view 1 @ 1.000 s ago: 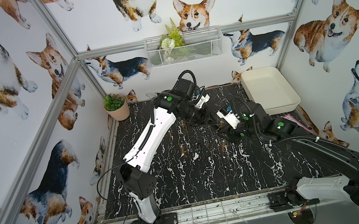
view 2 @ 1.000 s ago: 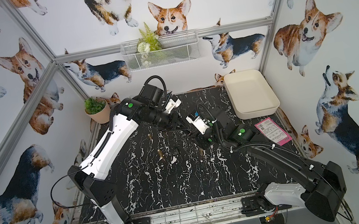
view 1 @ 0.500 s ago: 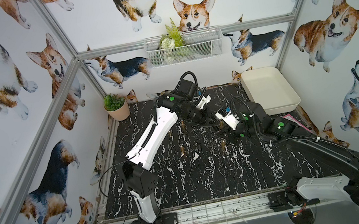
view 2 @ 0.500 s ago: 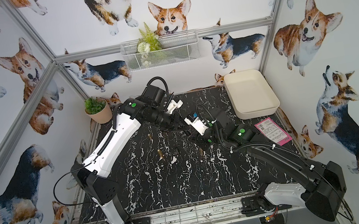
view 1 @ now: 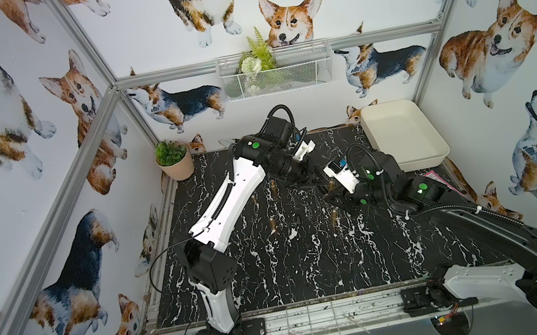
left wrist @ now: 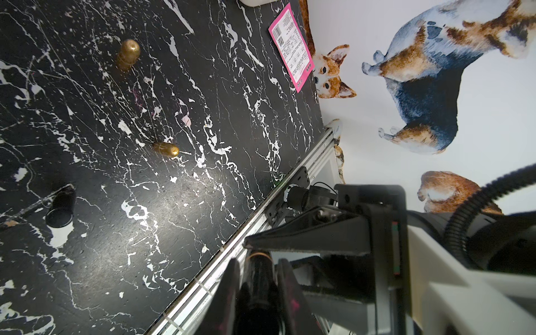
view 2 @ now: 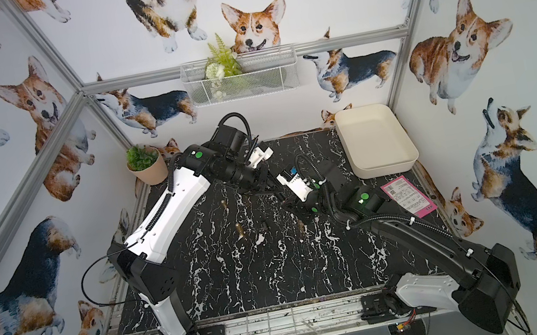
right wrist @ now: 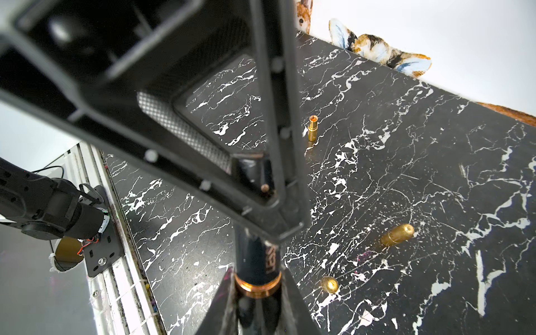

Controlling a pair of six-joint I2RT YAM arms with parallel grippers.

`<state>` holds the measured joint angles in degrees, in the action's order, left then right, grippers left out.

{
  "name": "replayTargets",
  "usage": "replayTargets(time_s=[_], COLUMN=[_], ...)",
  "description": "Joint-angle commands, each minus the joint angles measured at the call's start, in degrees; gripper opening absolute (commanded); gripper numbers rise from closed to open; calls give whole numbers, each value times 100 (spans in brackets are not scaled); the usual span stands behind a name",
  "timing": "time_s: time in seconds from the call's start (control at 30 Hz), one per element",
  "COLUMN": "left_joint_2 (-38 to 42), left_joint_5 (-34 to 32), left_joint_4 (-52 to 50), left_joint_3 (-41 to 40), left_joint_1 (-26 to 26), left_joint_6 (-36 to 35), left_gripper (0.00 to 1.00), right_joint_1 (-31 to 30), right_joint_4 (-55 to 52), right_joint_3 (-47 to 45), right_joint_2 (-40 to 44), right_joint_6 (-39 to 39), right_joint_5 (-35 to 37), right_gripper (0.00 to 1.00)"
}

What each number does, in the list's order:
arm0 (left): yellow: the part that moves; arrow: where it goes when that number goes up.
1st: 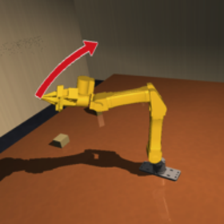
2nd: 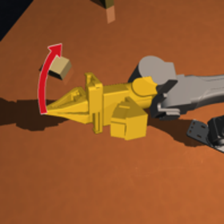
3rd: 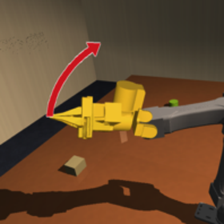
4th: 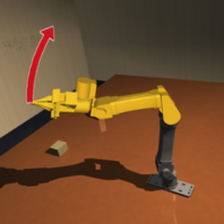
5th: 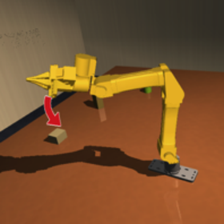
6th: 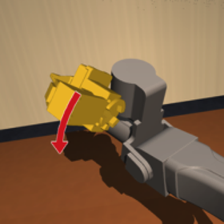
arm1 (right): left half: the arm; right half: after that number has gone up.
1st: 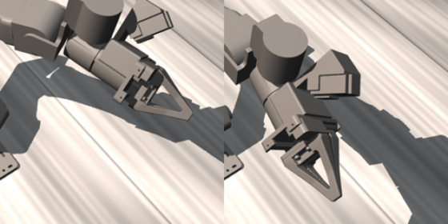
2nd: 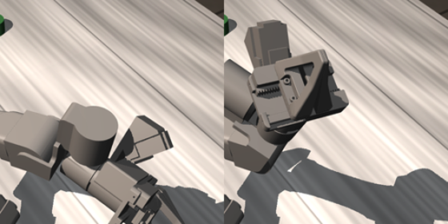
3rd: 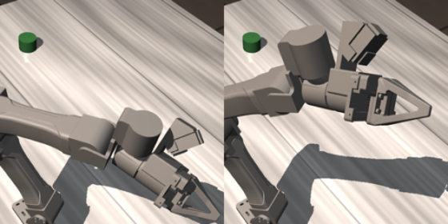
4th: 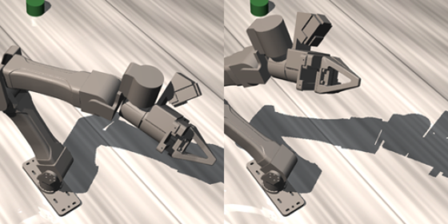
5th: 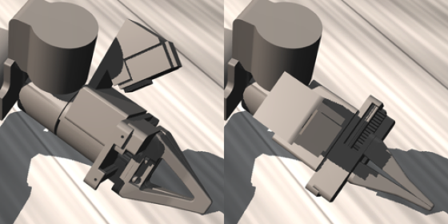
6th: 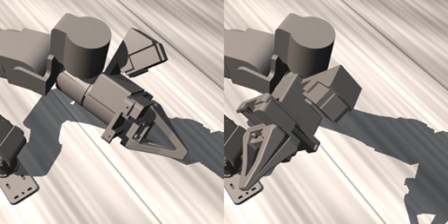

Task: Open the lipstick cap
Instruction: Open the cover of the lipstick.

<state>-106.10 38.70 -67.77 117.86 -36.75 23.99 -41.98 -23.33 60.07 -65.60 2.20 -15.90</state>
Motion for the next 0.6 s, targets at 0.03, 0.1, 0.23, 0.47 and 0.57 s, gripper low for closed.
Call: replayTargets(time_s=[0.03,0.1,0.23,0.47,0.57], left_joint_2=[-38,-35,-66,-156,-191], left_joint_5=[-218,-209,-108,-100,-38], left_joint_4=[13,16,49,49,75], left_joint_3=[162,192,199,341,367], left_joint_1=[143,231,344,447,452], left_joint_6=[-51,-70,-87,-114,-96], left_gripper=[0,0,0,0,0], right_joint_1=[-13,-12,-15,-39,-73], right_joint_4=[-242,-216,-271,-416,-444], right_joint_3=[-171,-270,-318,-318,-351], right_joint_2=[94,298,357,362,369], right_joint_6=[95,130,119,96,97], right_joint_5=[-73,-49,-63,-72,-62], right_gripper=[6,4,1,0,0])
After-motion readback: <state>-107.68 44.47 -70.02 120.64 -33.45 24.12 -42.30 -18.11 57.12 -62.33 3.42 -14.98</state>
